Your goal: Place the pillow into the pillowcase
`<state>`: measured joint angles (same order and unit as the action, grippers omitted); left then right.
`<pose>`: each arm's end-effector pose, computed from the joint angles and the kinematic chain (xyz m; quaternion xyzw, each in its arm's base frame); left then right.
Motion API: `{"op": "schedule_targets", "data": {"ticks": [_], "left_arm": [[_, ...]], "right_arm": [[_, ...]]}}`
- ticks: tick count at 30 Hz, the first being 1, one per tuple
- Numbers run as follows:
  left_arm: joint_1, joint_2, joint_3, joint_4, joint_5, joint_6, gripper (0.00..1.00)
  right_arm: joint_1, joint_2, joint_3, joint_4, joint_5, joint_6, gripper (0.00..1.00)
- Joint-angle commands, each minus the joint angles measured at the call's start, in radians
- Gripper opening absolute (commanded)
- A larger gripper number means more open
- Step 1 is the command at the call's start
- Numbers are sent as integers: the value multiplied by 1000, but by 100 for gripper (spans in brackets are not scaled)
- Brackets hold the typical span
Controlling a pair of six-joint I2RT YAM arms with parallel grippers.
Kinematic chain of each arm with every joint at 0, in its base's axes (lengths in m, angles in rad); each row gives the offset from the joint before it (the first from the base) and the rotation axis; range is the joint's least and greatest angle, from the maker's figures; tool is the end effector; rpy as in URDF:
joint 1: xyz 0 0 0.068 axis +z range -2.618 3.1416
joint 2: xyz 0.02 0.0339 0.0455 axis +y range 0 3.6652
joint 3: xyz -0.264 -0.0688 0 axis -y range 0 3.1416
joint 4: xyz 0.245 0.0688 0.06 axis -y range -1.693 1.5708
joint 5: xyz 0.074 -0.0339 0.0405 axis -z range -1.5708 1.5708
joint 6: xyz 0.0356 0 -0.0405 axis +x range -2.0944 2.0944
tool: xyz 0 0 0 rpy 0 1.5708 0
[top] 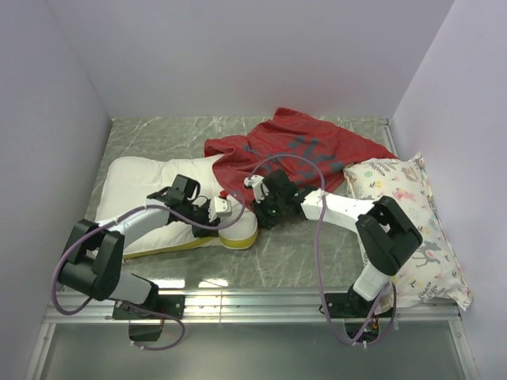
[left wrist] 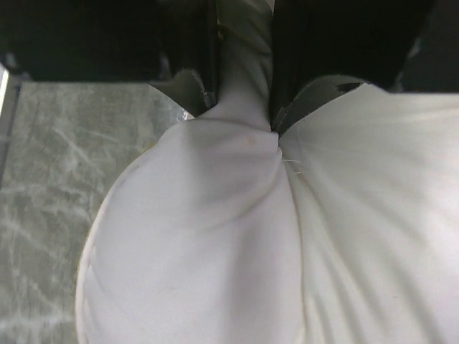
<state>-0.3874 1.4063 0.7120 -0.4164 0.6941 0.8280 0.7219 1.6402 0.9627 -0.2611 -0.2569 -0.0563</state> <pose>0.2214 -0.1149 0.1725 0.5865 0.7074 -0.2763 0.2816 0.2424 0.2254 0.1826 -0.3944 0.8571 0.2158 0.2516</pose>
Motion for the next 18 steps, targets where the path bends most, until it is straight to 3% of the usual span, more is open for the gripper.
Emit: {"op": "schedule_targets", "data": {"ticks": [1,2,3,7,12,15,18], "left_arm": [[27,60,79,19,36,-137,11],[36,74,99,24,47,-171,6],[47,91,118,37,54,-273,0],[154,170,220,125,59,-564,0],[242,169,274,313,-45,-939,0],[222,137,290,405,-83,-1058,0],[101,134,333,390,-220,-1057,0]], "right_arm": [[-4,61,105,-53,-244,-49,21],[-4,69,117,-117,-281,-80,0],[-3,70,122,-141,-326,-94,0],[-9,-43,77,-191,-369,-137,0],[-7,-183,111,-279,-424,-125,0],[5,-189,197,-342,-470,-132,0],[40,-148,261,-333,-472,-131,0]]}}
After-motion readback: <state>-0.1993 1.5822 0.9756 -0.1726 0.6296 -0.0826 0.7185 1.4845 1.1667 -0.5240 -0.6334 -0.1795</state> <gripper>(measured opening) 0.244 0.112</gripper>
